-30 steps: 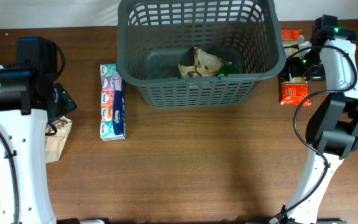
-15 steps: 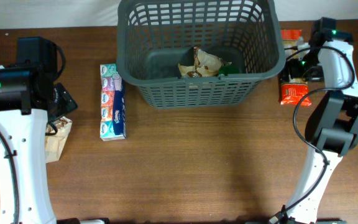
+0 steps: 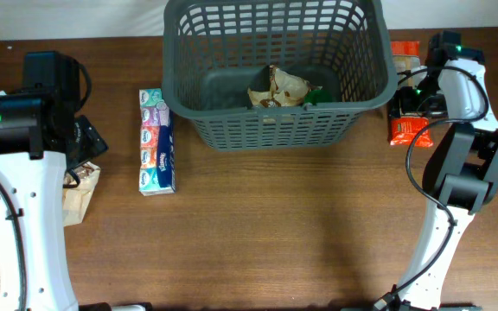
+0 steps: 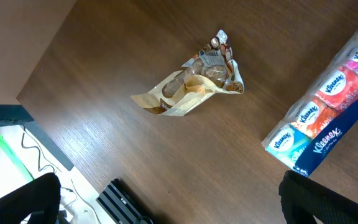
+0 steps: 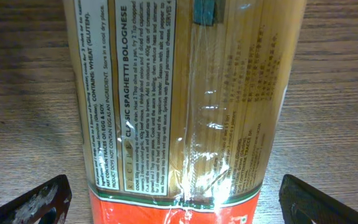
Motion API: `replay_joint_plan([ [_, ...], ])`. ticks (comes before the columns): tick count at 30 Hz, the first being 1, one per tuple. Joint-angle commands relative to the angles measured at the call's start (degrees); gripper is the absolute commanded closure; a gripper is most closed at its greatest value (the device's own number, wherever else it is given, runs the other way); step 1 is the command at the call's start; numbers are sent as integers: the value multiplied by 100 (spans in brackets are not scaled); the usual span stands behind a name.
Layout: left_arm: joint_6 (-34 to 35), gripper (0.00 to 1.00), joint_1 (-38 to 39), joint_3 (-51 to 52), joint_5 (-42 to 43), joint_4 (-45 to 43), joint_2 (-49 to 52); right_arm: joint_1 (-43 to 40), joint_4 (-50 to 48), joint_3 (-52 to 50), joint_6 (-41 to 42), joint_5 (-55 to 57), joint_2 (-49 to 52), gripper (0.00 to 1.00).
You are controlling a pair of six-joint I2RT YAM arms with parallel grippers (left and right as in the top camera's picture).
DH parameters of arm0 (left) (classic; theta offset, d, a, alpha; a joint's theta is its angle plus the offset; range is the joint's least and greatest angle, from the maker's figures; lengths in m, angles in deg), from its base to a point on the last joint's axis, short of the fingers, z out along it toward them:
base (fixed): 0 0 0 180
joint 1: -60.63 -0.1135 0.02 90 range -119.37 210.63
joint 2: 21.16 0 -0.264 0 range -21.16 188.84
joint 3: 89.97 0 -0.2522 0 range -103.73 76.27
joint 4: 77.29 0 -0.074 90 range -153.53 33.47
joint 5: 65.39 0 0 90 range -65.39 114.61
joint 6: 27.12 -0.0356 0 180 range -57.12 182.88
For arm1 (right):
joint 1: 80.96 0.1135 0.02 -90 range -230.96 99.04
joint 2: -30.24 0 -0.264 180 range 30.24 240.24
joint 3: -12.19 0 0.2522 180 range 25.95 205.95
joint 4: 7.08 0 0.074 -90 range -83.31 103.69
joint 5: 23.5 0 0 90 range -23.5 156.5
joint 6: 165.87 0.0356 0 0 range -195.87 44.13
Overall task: Pack container
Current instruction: 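Close the right gripper on the spaghetti package and lift it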
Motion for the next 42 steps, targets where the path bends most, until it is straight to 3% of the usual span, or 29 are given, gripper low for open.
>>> replay_joint_plan([
  [1, -9, 0, -35, 59, 44, 15, 15, -17, 20, -22, -52, 94, 221, 1],
  [16, -7, 0, -35, 59, 42, 15, 15, -17, -61, -20, -33, -22, 365, 3],
  [22, -7, 0, -35, 59, 42, 15, 15, -17, 28, 37, -31, -35, 361, 87],
  [23, -7, 0, -35, 59, 42, 15, 15, -17, 55, 76, -31, -35, 361, 96],
  [30, -7, 0, -35, 59, 44, 15, 15, -210, 269, 868, 584, -35, 173, 96],
  [36, -7, 0, -35, 59, 44, 11, 15, -479, 938, 2612, 1436, -61, -109, 96],
  [42, -7, 0, -35, 59, 136, -2, 15, -533, 1650, 4437, 1434, -304, -361, 96],
])
